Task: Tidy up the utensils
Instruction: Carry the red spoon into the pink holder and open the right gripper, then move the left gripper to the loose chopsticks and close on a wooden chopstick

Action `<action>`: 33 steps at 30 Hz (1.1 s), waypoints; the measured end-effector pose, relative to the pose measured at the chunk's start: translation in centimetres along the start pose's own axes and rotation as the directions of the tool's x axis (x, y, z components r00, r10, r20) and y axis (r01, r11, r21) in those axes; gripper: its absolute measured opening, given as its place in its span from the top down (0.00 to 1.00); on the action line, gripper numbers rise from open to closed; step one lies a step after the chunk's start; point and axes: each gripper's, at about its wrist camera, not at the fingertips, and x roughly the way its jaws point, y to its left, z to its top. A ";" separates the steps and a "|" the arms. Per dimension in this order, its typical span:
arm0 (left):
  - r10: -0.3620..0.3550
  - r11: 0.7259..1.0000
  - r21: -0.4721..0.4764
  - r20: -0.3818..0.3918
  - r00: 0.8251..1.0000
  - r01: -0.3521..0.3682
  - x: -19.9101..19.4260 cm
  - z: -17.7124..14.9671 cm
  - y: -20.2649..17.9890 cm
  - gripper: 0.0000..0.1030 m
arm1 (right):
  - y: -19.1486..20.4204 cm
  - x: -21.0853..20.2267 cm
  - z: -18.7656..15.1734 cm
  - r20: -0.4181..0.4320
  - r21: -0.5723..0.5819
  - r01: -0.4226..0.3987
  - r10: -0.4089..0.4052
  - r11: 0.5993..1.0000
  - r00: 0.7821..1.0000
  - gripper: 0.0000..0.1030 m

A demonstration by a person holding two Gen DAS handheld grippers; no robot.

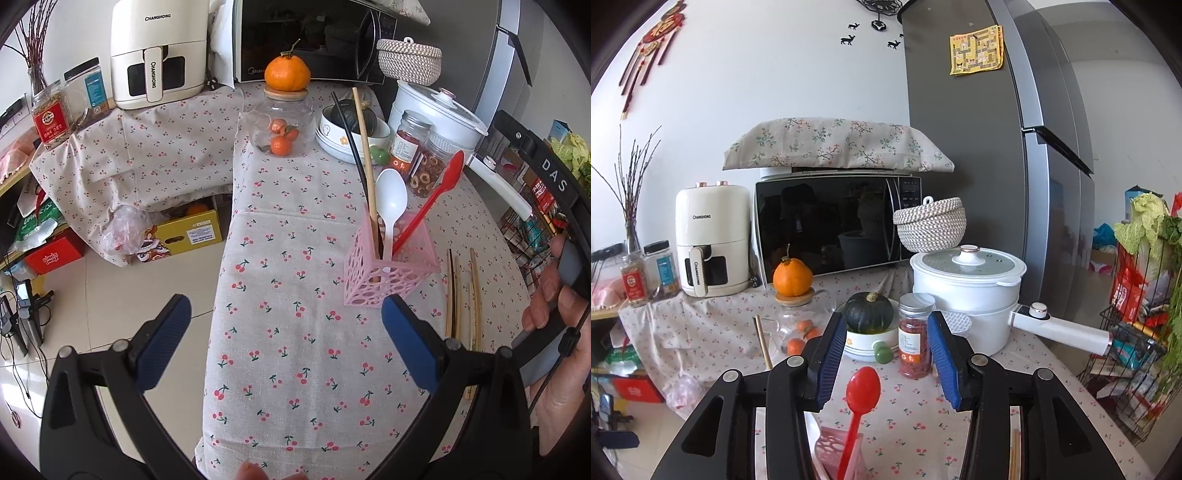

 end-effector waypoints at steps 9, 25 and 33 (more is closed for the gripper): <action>-0.019 0.998 0.056 0.010 1.000 0.018 -0.4 -0.5 -2.7 0.01 | -5.2 -2.6 0.4 -0.108 0.062 0.012 -0.005 0.998 0.994 0.26; -0.106 0.982 0.157 -0.030 0.994 0.109 0.0 -1.9 -9.3 0.01 | -11.5 -6.3 -0.6 -0.231 0.025 0.079 -0.071 0.997 0.970 0.00; -0.181 0.970 0.154 -0.047 0.982 0.187 1.0 -3.0 -11.6 0.01 | -13.6 -4.9 -2.9 -0.402 -0.090 0.167 -0.189 0.982 0.896 0.00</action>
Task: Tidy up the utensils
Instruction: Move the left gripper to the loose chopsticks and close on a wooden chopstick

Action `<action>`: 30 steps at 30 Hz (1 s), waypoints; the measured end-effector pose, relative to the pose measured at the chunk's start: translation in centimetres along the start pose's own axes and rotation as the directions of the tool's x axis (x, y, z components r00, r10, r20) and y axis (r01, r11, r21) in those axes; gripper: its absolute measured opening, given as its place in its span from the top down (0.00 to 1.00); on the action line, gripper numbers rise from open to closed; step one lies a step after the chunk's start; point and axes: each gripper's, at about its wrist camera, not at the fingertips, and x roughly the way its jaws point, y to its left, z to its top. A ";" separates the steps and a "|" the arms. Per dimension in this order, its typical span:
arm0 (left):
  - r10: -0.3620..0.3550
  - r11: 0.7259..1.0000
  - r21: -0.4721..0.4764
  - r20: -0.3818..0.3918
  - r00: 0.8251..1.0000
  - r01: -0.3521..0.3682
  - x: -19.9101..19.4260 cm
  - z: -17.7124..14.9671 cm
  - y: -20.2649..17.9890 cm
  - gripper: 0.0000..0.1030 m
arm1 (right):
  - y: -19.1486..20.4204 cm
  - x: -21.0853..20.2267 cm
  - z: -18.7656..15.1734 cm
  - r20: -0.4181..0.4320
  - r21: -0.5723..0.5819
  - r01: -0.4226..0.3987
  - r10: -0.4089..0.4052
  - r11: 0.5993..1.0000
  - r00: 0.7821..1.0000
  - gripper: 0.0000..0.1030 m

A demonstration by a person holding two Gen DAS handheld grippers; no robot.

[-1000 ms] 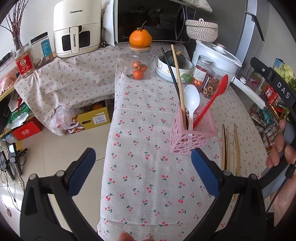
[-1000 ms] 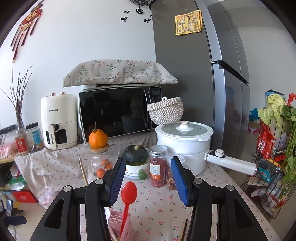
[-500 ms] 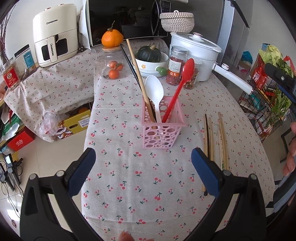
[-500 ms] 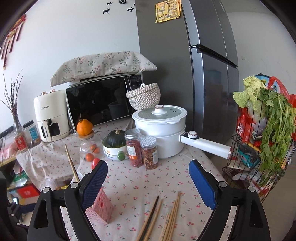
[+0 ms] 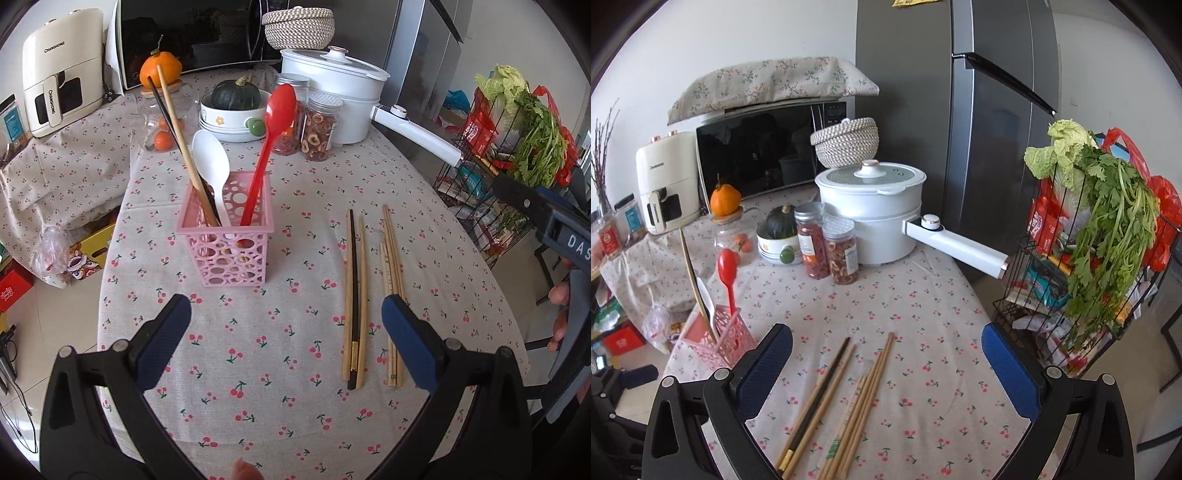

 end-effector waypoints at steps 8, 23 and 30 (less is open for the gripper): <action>0.032 0.994 0.103 -0.083 0.996 -0.024 2.8 -0.8 -2.9 0.01 | -2.8 4.1 -3.1 -0.214 -0.046 -0.048 0.037 0.998 0.976 0.00; 0.070 0.991 0.132 -0.266 0.961 -0.035 9.9 1.7 -8.3 0.01 | -7.3 8.5 -4.2 -0.412 -0.003 -0.115 0.104 0.993 0.905 0.00; -0.026 0.997 0.057 -0.308 0.951 0.046 12.2 3.6 -9.6 0.23 | -10.2 9.7 -4.0 -0.431 0.054 -0.093 0.107 0.994 0.896 0.00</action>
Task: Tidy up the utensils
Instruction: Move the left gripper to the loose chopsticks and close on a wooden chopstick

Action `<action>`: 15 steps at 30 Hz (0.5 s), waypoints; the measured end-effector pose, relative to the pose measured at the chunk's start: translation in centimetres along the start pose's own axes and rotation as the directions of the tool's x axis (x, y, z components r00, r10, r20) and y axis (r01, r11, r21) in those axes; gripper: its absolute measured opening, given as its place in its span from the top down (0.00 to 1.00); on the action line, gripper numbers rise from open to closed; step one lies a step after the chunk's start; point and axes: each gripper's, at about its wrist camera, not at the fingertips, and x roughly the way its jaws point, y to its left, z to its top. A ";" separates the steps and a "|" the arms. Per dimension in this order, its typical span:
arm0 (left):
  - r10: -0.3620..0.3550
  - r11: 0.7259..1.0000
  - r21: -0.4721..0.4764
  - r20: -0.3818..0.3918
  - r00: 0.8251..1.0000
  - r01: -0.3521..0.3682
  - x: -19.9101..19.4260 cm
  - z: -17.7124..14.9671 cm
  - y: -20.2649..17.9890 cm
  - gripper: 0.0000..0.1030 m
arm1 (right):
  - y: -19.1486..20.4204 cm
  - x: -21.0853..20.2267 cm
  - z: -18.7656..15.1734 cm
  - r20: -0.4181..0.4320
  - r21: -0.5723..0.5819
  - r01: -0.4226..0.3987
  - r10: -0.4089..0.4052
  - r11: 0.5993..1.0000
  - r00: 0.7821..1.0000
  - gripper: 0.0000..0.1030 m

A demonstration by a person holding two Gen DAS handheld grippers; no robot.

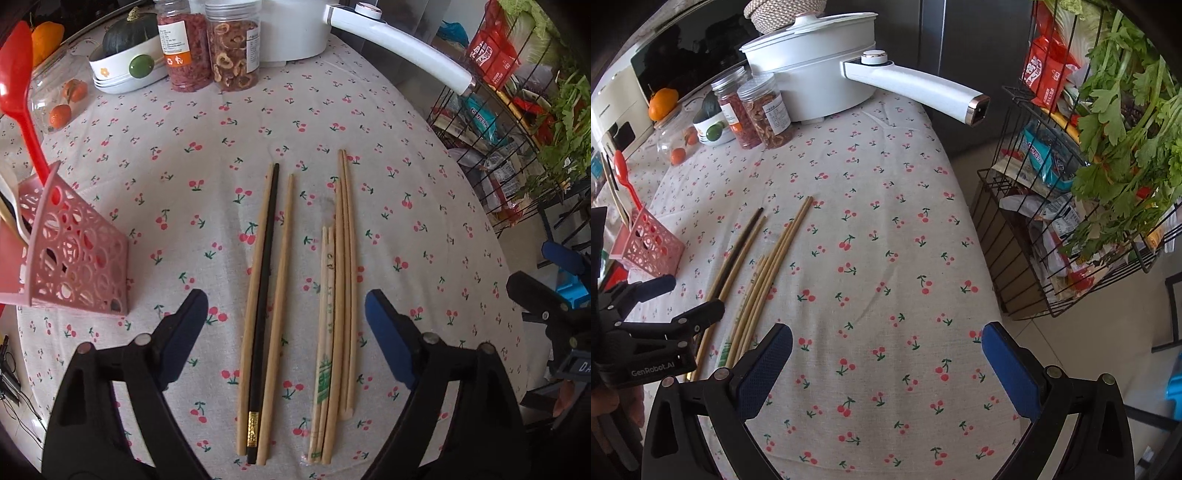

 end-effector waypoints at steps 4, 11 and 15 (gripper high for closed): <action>-0.056 0.998 -0.027 -0.017 0.998 0.056 1.1 1.2 -0.4 0.49 | -1.2 0.6 0.1 -0.021 0.039 -0.014 0.015 0.999 1.000 0.00; -0.066 0.997 -0.036 -0.033 0.997 0.065 2.8 2.2 -0.5 0.76 | -1.9 0.9 0.1 -0.033 0.065 -0.035 0.037 0.997 0.999 0.00; -0.025 0.999 -0.032 -0.020 0.999 0.024 3.1 2.4 -0.4 0.80 | -2.0 1.0 0.0 -0.036 0.075 -0.042 0.045 0.996 0.998 0.00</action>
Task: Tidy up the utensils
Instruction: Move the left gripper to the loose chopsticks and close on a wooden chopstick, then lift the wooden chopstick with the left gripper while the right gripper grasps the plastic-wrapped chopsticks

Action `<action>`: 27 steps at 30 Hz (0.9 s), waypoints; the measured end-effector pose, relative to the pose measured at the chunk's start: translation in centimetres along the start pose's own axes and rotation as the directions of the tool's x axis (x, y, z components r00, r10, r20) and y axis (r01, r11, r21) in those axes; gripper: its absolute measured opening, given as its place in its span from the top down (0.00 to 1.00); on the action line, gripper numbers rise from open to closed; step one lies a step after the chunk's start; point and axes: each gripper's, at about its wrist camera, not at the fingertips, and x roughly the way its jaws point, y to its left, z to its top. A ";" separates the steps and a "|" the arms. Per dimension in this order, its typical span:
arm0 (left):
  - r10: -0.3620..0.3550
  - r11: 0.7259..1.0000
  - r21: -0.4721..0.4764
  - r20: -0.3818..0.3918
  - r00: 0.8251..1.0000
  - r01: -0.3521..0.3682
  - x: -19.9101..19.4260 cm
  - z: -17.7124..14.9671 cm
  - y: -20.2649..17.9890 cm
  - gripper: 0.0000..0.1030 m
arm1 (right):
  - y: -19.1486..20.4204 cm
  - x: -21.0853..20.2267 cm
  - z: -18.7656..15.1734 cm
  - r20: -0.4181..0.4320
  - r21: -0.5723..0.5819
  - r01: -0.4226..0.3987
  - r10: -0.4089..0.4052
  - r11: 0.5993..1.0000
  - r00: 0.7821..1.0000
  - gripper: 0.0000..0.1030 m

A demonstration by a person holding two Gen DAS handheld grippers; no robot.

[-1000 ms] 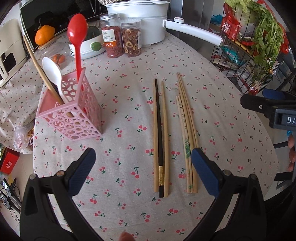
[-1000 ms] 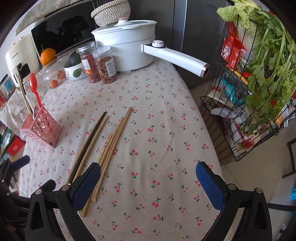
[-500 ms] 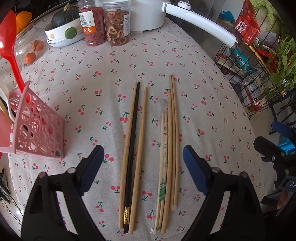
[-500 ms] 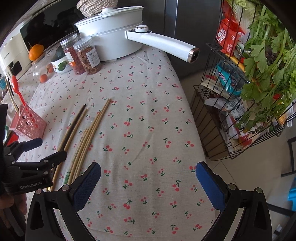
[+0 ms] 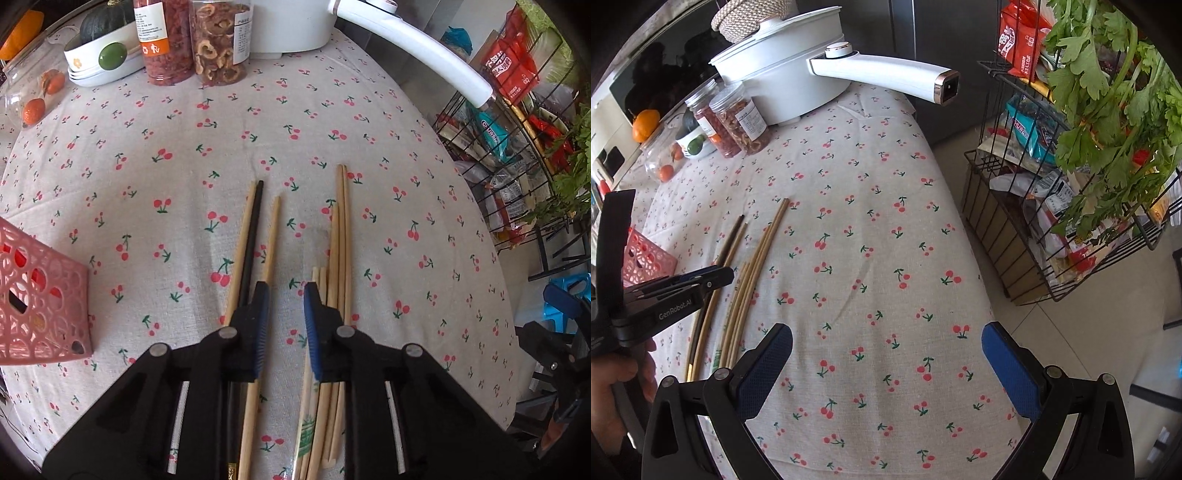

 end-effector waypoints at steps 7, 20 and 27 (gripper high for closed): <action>0.020 1.000 -0.001 -0.016 1.000 -0.020 0.6 0.0 0.6 0.81 | 0.2 0.1 0.0 -0.004 0.000 -0.005 0.005 1.000 1.000 0.00; -0.012 0.998 0.069 0.007 1.000 0.012 -1.8 -1.5 0.5 0.93 | 2.1 0.6 0.5 -0.024 -0.004 -0.053 0.053 0.999 0.998 0.00; -0.090 0.993 0.087 0.083 0.993 0.082 -7.1 -3.7 2.4 0.93 | 3.9 1.2 0.6 -0.049 -0.009 -0.099 0.099 0.995 0.994 0.00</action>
